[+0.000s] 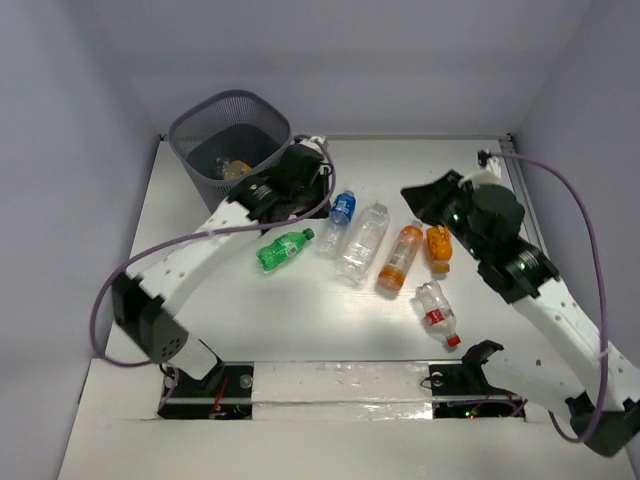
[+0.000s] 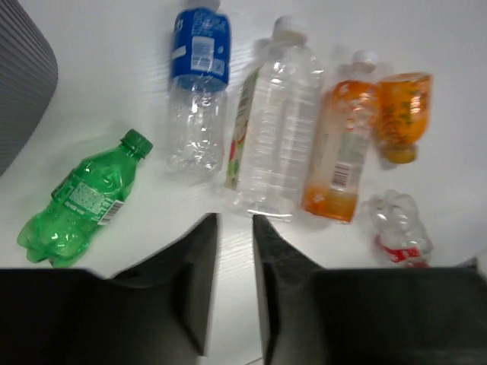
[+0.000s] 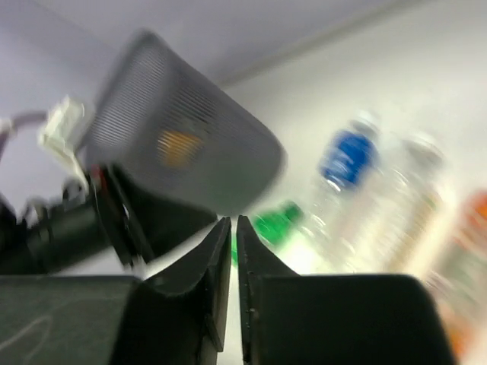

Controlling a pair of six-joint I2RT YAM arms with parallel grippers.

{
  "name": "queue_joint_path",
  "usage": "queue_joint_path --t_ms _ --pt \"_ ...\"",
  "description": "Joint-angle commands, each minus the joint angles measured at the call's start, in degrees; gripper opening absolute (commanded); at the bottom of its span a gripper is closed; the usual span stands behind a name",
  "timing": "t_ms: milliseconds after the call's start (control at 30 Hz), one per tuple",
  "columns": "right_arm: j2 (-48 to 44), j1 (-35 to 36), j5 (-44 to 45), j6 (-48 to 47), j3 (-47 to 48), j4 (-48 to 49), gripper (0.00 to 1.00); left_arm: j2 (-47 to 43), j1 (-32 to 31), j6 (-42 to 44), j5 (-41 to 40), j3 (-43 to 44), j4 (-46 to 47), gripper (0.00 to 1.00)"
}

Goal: Put the plastic bottles in the bin

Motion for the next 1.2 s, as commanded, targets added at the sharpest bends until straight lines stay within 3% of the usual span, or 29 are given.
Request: queue_joint_path --t_ms 0,33,100,133,167,233,267,433,833,1167 --pt "-7.45 -2.71 1.36 -0.05 -10.10 -9.26 0.14 6.66 0.25 -1.01 -4.03 0.76 1.56 0.25" --pt "-9.03 -4.46 1.01 0.04 -13.69 -10.41 0.21 8.44 0.25 -0.66 -4.64 2.42 1.12 0.41" --pt "-11.86 -5.88 -0.74 -0.48 -16.27 -12.87 0.32 13.17 0.25 -0.39 -5.26 4.27 0.86 0.56" --pt "-11.95 -6.49 -1.10 -1.09 -16.97 -13.66 0.37 14.68 0.25 -0.31 -5.78 6.19 0.68 0.69" --pt "-11.78 -6.50 -1.36 -1.53 -17.33 -15.06 0.52 16.00 0.25 -0.31 -6.22 7.17 0.59 0.74" --pt "-9.76 -6.50 -1.71 -3.02 -17.16 -16.30 0.73 19.78 0.77 -0.31 -6.67 10.06 0.33 0.79" --pt "-8.80 -7.02 -2.24 -3.47 -16.72 -17.00 0.78 21.01 0.78 -0.39 -6.58 10.86 0.50 0.80" --pt "-0.62 -7.55 -4.00 -5.40 -16.37 -16.13 0.95 27.17 3.50 -1.45 -5.97 13.50 2.26 0.80" --pt "14.14 -13.17 -7.34 -7.69 -15.66 -10.68 0.99 39.30 5.17 1.80 -2.89 22.55 0.68 0.79" --pt "26.45 -13.18 -9.54 -8.05 -10.48 -7.61 0.99 46.24 6.22 3.12 -2.80 27.92 -0.73 0.76"
